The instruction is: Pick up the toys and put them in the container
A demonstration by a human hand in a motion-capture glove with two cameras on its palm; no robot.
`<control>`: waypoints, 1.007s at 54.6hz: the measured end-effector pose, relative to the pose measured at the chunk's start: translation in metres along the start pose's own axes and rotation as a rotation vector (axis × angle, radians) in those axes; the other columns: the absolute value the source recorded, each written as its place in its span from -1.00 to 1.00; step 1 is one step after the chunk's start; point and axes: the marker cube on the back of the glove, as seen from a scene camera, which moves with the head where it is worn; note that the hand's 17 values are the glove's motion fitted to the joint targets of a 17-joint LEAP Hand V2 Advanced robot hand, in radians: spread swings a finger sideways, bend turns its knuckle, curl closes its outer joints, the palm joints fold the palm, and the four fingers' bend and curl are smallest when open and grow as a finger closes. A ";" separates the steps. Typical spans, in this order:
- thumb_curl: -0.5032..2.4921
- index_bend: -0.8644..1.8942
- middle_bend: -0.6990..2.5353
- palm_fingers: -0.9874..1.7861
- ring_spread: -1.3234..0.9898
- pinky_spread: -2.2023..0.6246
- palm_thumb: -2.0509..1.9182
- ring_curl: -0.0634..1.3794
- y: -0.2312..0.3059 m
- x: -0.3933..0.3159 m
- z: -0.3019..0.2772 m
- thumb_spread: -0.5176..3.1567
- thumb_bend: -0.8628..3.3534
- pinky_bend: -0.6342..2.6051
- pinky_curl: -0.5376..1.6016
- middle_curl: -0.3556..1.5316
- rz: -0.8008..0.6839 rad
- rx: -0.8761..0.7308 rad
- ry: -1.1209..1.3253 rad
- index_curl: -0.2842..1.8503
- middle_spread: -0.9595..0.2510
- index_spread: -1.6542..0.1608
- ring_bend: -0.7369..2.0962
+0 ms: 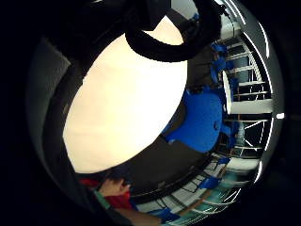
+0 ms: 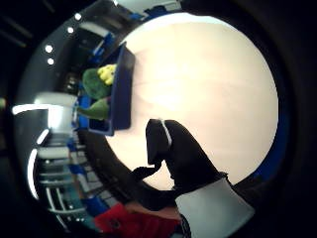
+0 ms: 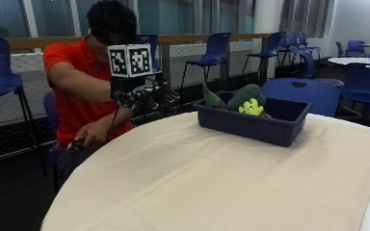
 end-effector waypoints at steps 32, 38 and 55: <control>-0.50 -0.27 -0.46 -0.34 0.14 0.62 0.03 -0.43 -0.009 -0.004 -0.013 -0.05 -0.60 -0.12 -0.19 -0.29 -0.031 0.025 0.015 -0.50 0.36 0.42 -0.34; -0.50 -0.27 -0.46 -0.33 0.14 0.62 0.03 -0.42 -0.008 -0.005 -0.010 -0.05 -0.60 -0.12 -0.19 -0.28 -0.043 0.004 0.007 -0.50 0.36 0.42 -0.34; -0.50 -0.27 -0.46 -0.33 0.14 0.62 0.02 -0.41 -0.005 -0.001 -0.005 -0.05 -0.60 -0.12 -0.19 -0.28 -0.024 0.001 -0.004 -0.50 0.35 0.42 -0.33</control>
